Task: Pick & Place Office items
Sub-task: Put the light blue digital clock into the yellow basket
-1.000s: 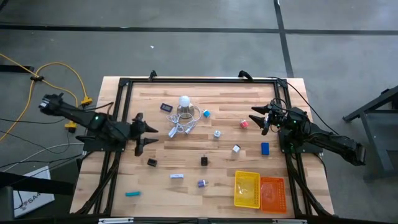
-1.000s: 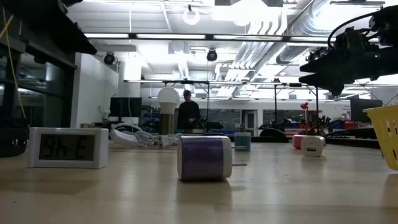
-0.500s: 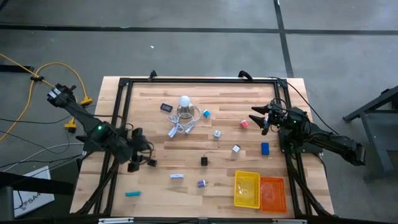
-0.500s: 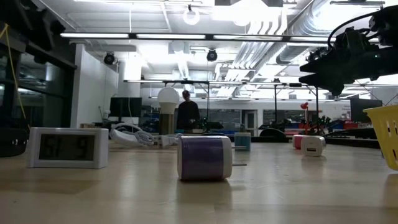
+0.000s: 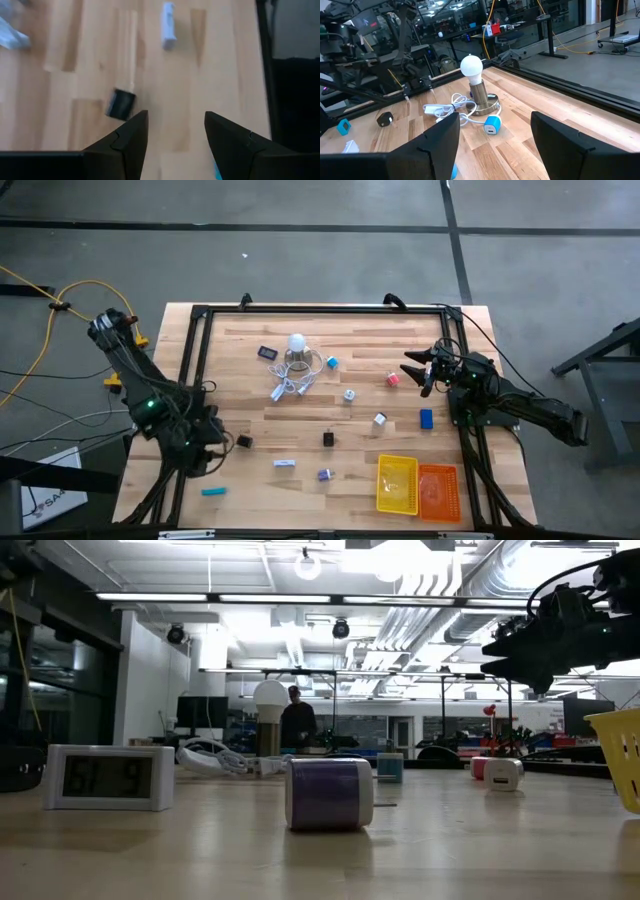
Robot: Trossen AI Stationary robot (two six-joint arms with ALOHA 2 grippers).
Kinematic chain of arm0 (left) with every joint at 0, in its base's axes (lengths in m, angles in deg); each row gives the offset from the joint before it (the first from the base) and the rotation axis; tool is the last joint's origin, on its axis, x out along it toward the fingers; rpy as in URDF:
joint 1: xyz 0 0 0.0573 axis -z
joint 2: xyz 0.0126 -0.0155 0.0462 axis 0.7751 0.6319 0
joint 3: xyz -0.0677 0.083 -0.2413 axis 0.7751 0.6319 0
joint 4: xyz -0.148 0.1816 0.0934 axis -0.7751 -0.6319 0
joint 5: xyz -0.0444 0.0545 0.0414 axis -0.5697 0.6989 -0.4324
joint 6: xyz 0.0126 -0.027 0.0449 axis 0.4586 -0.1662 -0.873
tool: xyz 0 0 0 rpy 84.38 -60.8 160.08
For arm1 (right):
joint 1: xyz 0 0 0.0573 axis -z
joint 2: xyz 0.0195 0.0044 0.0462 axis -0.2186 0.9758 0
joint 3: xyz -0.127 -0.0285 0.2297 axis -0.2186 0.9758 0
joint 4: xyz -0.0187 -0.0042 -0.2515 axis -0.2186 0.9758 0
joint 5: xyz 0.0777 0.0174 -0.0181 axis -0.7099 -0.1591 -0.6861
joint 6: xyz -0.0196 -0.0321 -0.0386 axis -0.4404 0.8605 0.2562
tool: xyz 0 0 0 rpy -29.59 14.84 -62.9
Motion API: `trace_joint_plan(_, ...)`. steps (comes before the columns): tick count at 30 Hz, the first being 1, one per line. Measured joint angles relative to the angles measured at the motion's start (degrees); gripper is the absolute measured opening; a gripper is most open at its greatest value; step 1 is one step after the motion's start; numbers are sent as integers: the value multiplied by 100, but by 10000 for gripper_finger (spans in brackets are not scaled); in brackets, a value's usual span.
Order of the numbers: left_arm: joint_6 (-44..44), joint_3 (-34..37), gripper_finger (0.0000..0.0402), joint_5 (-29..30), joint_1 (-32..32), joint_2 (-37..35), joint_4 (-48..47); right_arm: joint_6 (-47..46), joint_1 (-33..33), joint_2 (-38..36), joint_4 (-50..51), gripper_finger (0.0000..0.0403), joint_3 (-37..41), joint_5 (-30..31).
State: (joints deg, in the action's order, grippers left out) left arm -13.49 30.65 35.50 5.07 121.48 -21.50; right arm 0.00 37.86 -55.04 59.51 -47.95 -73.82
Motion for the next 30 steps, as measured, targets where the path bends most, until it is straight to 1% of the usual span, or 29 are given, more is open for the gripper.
trace_joint_plan(6,771,-44,189,-10,677,182,-39,-1,1,1,0,232,0,0)
trace_joint_plan(11,1170,-409,189,-57,970,557,-288,-1,2,1,0,232,-2,1)
trace_joint_plan(16,1314,-1017,189,-263,1008,1253,-719,0,1,0,0,232,0,1)
trace_joint_plan(21,1352,-1536,189,-390,1008,1940,-940,0,0,0,0,232,0,1)
trace_joint_plan(27,1870,-1672,189,-949,900,2483,-996,-1,0,-1,0,232,0,1)
trace_joint_plan(30,1949,-1672,189,-1040,855,2617,-989,-1,2,1,0,232,-1,1)
